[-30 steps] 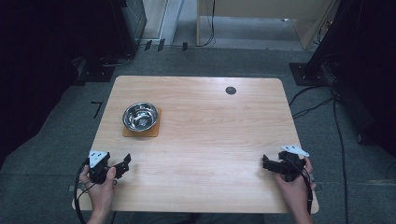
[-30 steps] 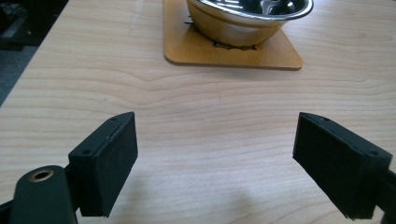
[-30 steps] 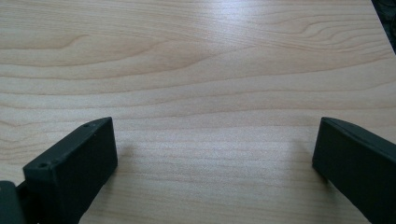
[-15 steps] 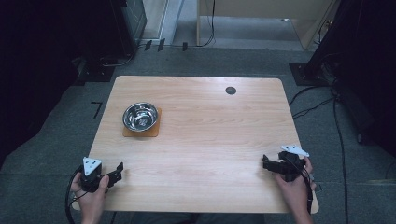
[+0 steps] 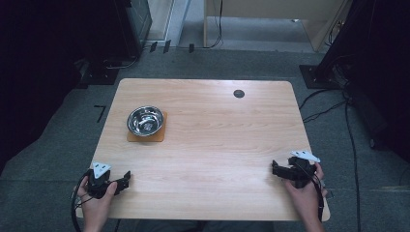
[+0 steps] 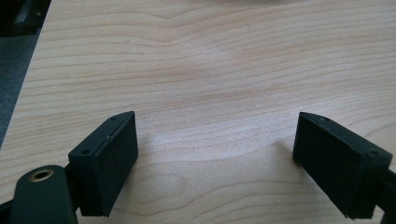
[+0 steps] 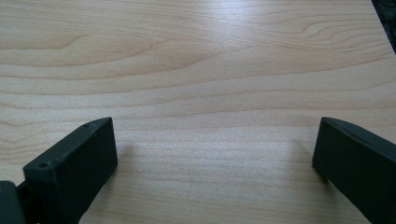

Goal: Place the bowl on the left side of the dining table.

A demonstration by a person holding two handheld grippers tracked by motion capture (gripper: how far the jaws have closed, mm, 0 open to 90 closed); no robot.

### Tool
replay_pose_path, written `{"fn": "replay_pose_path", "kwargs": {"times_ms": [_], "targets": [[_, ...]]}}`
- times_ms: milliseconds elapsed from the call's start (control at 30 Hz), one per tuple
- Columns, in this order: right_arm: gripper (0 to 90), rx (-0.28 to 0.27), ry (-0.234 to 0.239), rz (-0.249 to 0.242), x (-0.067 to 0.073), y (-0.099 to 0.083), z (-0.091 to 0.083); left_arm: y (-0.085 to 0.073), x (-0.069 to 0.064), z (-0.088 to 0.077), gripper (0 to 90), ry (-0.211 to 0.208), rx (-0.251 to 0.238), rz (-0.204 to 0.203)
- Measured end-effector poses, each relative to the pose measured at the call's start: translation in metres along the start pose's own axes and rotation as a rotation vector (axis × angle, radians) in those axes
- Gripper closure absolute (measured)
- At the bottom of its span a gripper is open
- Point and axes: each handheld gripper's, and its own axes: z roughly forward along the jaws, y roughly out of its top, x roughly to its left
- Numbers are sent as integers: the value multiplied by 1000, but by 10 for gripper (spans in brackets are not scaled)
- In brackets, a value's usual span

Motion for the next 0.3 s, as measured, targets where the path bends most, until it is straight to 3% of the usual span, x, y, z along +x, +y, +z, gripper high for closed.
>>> {"fn": "replay_pose_path", "kwargs": {"times_ms": [300], "targets": [[0, 0, 0, 0, 0, 0, 0, 1, -1, 1, 136, -14, 1, 13]]}}
